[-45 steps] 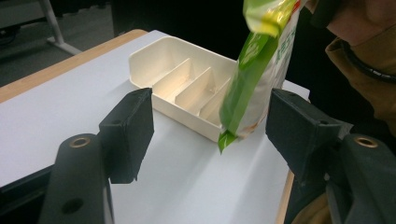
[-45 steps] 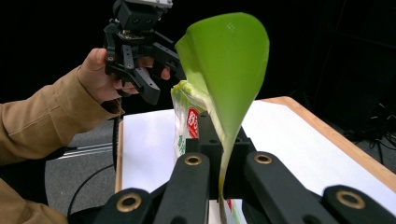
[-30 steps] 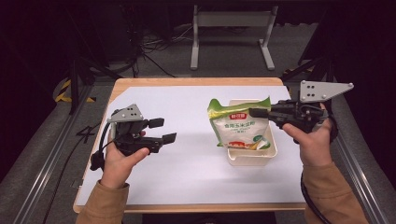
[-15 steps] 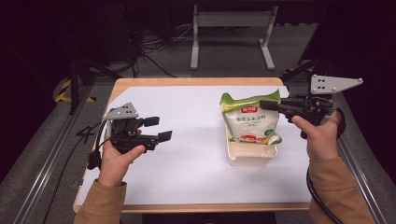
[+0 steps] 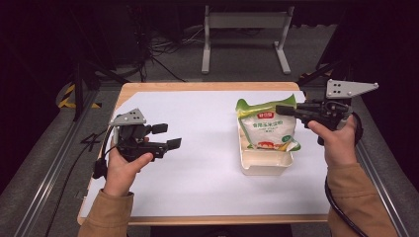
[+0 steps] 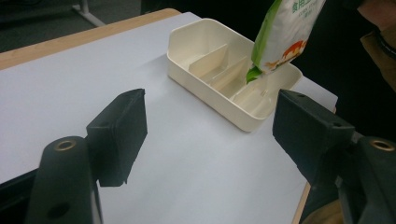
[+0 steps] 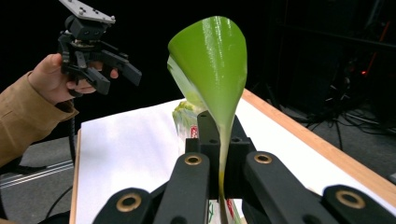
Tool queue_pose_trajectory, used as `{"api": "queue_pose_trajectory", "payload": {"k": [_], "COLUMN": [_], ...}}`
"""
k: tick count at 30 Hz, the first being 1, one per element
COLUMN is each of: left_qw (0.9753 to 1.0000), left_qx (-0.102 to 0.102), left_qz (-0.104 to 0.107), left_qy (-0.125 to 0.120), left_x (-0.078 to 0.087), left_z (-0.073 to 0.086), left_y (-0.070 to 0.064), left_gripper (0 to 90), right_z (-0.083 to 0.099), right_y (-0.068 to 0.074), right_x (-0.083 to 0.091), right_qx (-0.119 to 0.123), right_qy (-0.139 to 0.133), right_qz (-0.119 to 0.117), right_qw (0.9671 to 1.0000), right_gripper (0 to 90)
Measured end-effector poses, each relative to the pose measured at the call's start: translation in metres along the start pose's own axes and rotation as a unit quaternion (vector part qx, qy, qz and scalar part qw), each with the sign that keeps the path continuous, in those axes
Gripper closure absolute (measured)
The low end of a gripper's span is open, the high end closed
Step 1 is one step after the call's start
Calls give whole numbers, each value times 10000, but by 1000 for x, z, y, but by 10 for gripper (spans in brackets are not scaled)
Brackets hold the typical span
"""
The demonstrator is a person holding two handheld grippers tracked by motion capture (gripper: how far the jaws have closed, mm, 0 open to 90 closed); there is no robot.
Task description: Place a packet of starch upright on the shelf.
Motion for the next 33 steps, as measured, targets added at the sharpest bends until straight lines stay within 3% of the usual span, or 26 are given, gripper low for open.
{"api": "queue_pose_trajectory", "payload": {"k": [15,33], "left_qw": [10000,9998], "left_qx": [41,164], "left_qz": [2,16], "left_qy": [59,121], "left_x": [-2,-5], "left_z": [2,6], "left_y": [2,5], "left_gripper": [269,263], "right_z": [17,43], "right_y": [5,5], "right_x": [-13,-28], "right_qx": [-72,-235], "right_qy": [172,358], "right_qz": [-295,-418], "right_qw": [9994,9982], "right_gripper": [889,887]}}
Point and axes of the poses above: each handheld gripper's, and its own axes: x roughly backward along the jaws, z roughly out of its underside, y roughly to its left, the point moved 10 cm from there along -x, roughly forward along the jaws, and after that the axes turned 4 degrees about y, right-handed, at the moved point
